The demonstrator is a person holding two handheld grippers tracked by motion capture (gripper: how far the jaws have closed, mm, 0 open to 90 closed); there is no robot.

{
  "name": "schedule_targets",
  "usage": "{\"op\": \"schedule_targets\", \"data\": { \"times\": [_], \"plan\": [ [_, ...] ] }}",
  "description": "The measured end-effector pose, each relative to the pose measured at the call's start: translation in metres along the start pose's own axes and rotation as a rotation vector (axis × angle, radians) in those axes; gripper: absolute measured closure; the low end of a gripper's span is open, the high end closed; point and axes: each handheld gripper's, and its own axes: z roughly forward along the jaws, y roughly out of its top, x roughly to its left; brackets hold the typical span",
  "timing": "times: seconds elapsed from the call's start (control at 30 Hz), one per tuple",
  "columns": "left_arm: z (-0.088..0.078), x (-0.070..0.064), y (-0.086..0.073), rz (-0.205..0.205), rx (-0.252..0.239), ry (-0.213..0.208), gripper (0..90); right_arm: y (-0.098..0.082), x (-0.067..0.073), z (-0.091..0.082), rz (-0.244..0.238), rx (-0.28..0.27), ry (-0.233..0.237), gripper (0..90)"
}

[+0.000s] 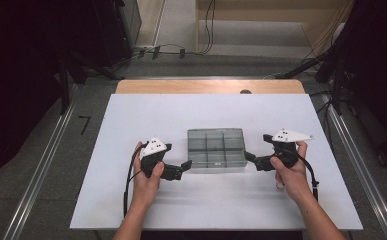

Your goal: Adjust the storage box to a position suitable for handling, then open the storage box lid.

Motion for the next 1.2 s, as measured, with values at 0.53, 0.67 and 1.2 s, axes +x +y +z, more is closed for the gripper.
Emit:
{"op": "schedule_targets", "data": {
  "times": [0.53,0.67,1.2],
  "plan": [
    [-0.001,-0.004,-0.005,0.035,0.004,-0.023,0.0,0.006,0.033,0.004,-0.038,-0.013,0.11,11.2],
    [-0.001,-0.003,-0.005,0.04,0.005,-0.023,0.0,0.007,0.041,0.006,-0.052,-0.01,0.112,27.5],
    [0.005,-0.004,-0.008,0.038,0.02,-0.028,0.0,-0.005,0.069,0.023,-0.122,0.046,0.216,84.8]
  ]
}}
